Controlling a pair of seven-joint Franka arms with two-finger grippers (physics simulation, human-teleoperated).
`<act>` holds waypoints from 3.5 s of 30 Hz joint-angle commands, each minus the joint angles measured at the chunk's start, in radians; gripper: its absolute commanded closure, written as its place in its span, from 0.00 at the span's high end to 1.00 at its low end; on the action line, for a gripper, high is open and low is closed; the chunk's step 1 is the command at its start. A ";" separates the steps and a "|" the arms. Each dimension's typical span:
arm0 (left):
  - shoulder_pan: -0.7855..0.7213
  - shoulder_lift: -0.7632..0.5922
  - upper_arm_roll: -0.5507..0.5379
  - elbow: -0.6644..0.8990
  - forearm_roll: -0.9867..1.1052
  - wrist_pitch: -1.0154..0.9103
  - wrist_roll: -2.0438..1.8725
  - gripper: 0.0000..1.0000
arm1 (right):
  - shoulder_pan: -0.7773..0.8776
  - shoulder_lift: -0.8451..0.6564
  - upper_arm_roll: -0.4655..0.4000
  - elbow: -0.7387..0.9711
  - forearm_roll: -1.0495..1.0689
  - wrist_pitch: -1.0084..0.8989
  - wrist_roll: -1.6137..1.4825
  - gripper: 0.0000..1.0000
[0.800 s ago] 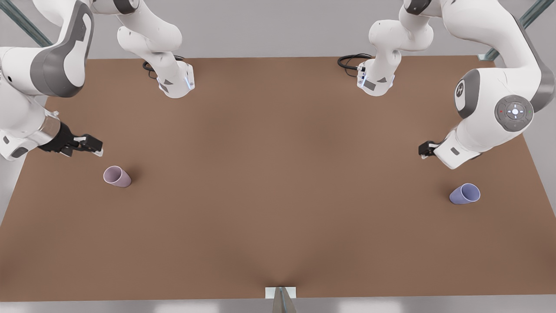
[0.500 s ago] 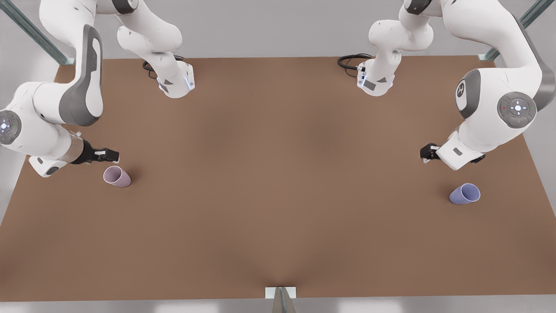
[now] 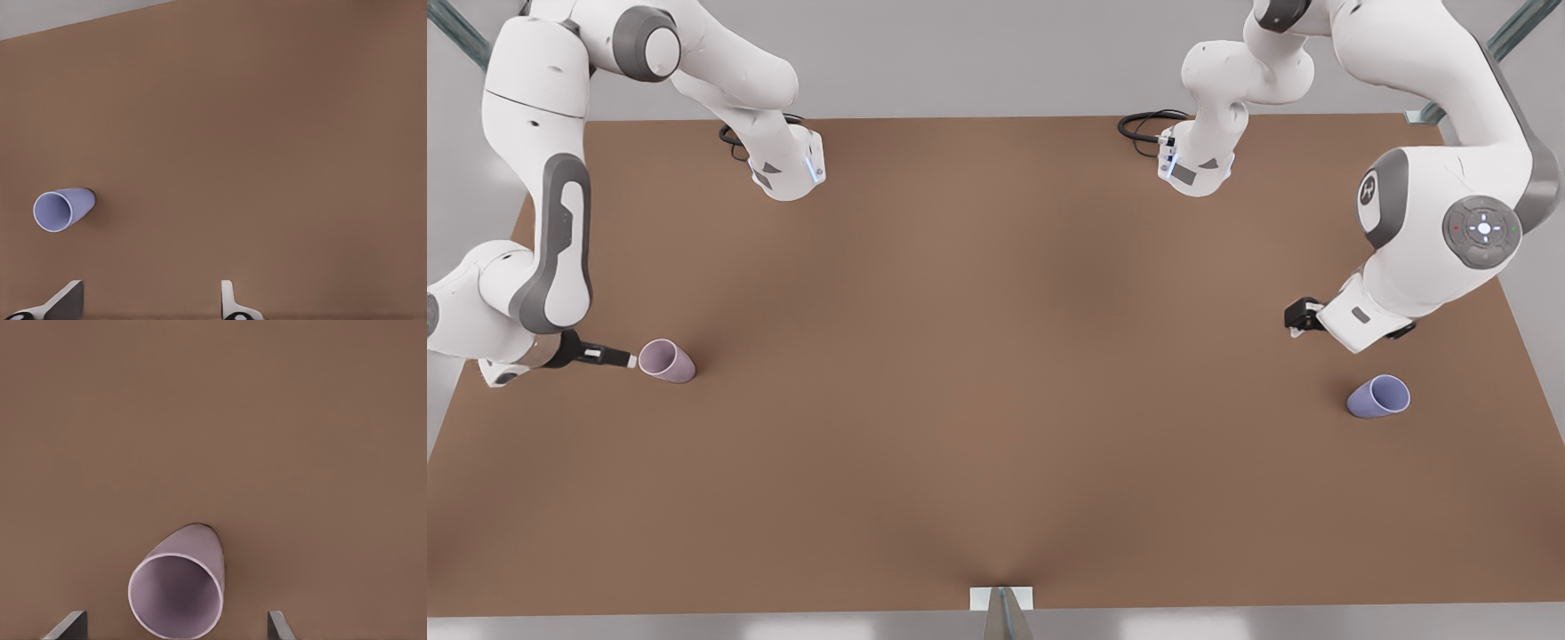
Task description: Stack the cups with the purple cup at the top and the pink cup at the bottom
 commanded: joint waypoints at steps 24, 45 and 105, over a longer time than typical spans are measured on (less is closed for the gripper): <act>0.000 0.026 0.004 0.001 -0.001 0.011 0.006 1.00 | 0.006 0.036 -0.015 -0.257 0.016 0.392 -0.369 0.75; 0.003 0.027 0.021 0.001 -0.013 0.011 0.006 1.00 | 0.068 -0.053 -0.011 -0.254 0.014 0.284 -0.351 0.21; 0.357 0.580 0.258 -0.004 -0.322 0.456 0.876 0.43 | 0.515 -0.111 0.087 0.329 -0.099 -0.154 0.824 1.00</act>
